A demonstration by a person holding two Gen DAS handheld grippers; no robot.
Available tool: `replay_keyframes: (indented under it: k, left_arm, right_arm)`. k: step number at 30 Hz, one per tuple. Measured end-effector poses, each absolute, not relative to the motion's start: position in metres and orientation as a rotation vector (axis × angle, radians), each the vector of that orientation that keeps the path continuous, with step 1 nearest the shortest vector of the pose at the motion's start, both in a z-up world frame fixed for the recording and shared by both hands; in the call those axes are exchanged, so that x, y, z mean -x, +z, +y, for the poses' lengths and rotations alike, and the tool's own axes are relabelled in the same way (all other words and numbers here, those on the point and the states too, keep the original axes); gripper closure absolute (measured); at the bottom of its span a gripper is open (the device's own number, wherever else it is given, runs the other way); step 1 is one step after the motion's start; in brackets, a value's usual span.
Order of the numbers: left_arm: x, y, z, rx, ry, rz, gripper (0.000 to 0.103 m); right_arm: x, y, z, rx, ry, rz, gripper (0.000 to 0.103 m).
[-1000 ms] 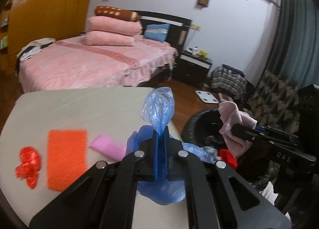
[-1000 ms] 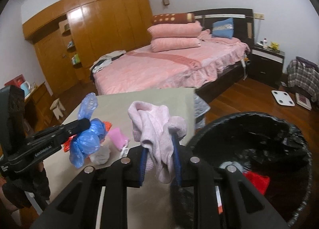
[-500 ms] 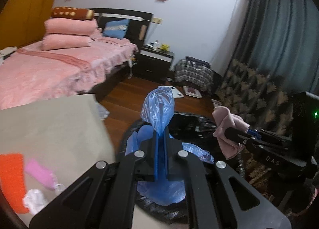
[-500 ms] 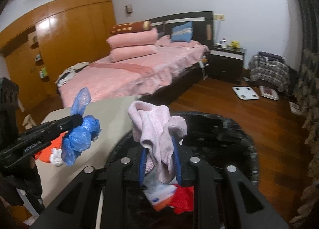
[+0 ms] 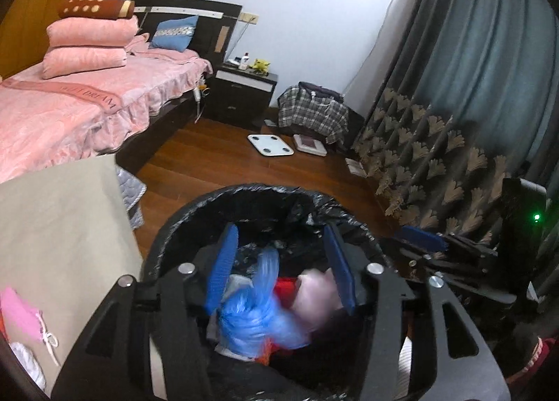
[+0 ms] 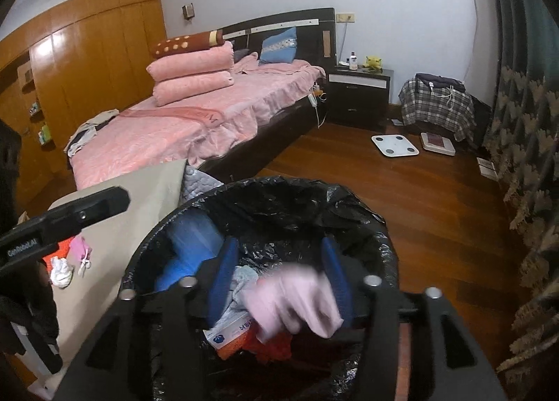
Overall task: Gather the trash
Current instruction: 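Move both grippers over the bin and release the blue bag and pink sock, then bring both grippers back over the remaining items on the table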
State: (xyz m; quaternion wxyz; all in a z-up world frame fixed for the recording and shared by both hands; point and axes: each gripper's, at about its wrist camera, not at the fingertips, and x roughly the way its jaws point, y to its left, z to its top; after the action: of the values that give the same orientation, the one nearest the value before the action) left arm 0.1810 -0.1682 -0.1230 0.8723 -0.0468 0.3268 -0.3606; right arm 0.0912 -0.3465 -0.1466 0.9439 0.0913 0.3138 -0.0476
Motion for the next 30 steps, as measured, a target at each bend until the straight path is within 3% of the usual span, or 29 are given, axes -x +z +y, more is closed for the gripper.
replay_keyframes:
  k: [1,3,6,16,30]
  left_arm:
    - [-0.181,-0.123,-0.162,0.102,-0.738,0.681,0.044]
    - [-0.181,-0.121,-0.148,0.103,-0.699,0.667,0.030]
    - [-0.177,-0.115,-0.123,0.097,-0.625,0.639,0.016]
    - [-0.156,-0.104,-0.019,0.057,-0.366,0.596,0.012]
    - [-0.130,-0.121,0.106,0.056,-0.077,0.615,0.012]
  right_arm:
    - [-0.091,-0.147,-0.347,-0.187,-0.098,0.638,0.038]
    - [-0.089,-0.146,-0.344,-0.186,-0.108,0.626,0.016]
    - [-0.086,-0.141,-0.337,-0.187,-0.100,0.600,0.006]
    - [-0.097,-0.124,-0.273,-0.167,0.042,0.563,0.006]
    - [-0.131,-0.141,-0.133,-0.075,0.287,0.572,0.006]
